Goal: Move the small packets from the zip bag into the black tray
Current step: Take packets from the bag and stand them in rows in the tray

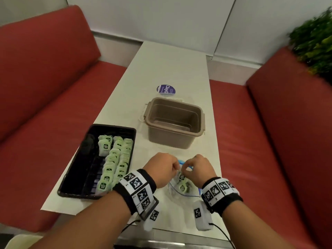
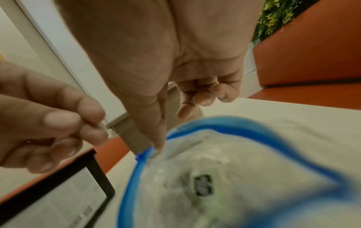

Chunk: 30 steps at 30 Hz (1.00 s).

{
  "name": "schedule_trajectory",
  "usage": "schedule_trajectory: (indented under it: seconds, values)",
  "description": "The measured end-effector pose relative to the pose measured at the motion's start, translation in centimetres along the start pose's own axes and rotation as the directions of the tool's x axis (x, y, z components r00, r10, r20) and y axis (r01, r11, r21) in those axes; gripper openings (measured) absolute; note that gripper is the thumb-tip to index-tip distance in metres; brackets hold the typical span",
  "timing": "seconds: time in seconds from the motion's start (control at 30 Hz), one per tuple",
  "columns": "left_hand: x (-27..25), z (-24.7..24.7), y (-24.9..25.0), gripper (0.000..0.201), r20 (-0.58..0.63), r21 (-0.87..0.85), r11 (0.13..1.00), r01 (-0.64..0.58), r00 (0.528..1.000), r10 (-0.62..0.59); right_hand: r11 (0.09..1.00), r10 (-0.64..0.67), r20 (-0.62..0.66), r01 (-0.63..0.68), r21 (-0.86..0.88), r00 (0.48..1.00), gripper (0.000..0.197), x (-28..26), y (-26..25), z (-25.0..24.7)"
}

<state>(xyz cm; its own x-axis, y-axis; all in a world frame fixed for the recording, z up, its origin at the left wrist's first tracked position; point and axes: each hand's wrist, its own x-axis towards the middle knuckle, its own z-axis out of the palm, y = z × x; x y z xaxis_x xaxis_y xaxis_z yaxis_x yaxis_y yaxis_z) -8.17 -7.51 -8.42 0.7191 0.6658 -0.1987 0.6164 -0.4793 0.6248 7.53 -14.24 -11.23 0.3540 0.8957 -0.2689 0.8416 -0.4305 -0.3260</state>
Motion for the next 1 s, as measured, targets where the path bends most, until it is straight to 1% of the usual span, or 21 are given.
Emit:
schedule_trajectory:
  seconds: [0.07, 0.1, 0.23, 0.3, 0.37, 0.47, 0.67, 0.77, 0.87, 0.93, 1.0]
  values:
    - [1.2, 2.8, 0.6, 0.023, 0.068, 0.139, 0.99, 0.036, 0.997, -0.046, 0.998, -0.025, 0.055, 0.028, -0.059, 0.998, 0.014, -0.5, 2.0, 1.1]
    - [1.7, 3.9, 0.7, 0.024, 0.082, 0.21, 0.976, 0.059, 0.994, -0.078, 0.997, -0.025, 0.076, 0.03, -0.069, 0.997, 0.019, -0.7, 2.7, 1.5]
    - [2.8, 7.4, 0.6, 0.02, 0.081, 0.435, 0.889, 0.14, 0.978, -0.194, 0.999, -0.018, 0.122, 0.022, -0.033, 0.992, 0.045, -1.0, 4.9, 2.7]
    - [2.7, 8.5, 0.5, 0.019, 0.041, 0.482, 0.857, 0.182, 0.972, -0.23, 1.0, -0.02, 0.166, 0.018, 0.01, 0.986, 0.057, -1.1, 5.6, 3.2]
    - [2.5, 9.2, 0.4, 0.025, 0.001, 0.511, 0.831, 0.219, 0.967, -0.255, 0.999, -0.02, 0.203, 0.012, 0.043, 0.979, 0.068, -1.1, 6.1, 3.6]
    - [2.2, 9.6, 0.6, 0.031, -0.018, 0.53, 0.817, 0.227, 0.966, -0.257, 0.999, -0.029, 0.203, 0.019, 0.048, 0.979, 0.075, -1.1, 6.6, 4.1]
    - [2.4, 9.5, 0.4, 0.037, 0.016, 0.563, 0.793, 0.234, 0.956, -0.294, 0.997, -0.073, 0.18, 0.075, -0.003, 0.981, 0.074, -0.7, 7.0, 4.2]
    - [2.6, 9.1, 0.6, 0.03, 0.037, 0.572, 0.795, 0.202, 0.962, -0.271, 0.991, -0.116, 0.152, 0.125, -0.046, 0.981, 0.071, -0.6, 7.1, 4.0]
    - [2.4, 8.9, 0.7, 0.021, 0.068, 0.573, 0.808, 0.139, 0.974, -0.216, 0.977, -0.173, 0.11, 0.185, -0.103, 0.979, 0.062, -0.6, 6.9, 3.8]
    - [2.2, 8.9, 0.6, 0.018, 0.079, 0.546, 0.827, 0.133, 0.975, -0.209, 0.978, -0.185, 0.09, 0.193, -0.084, 0.979, 0.052, -0.6, 6.7, 3.7]
    - [2.0, 8.9, 0.5, 0.02, 0.084, 0.494, 0.856, 0.152, 0.972, -0.221, 0.984, -0.17, 0.095, 0.174, -0.029, 0.981, 0.042, -0.6, 6.7, 3.8]
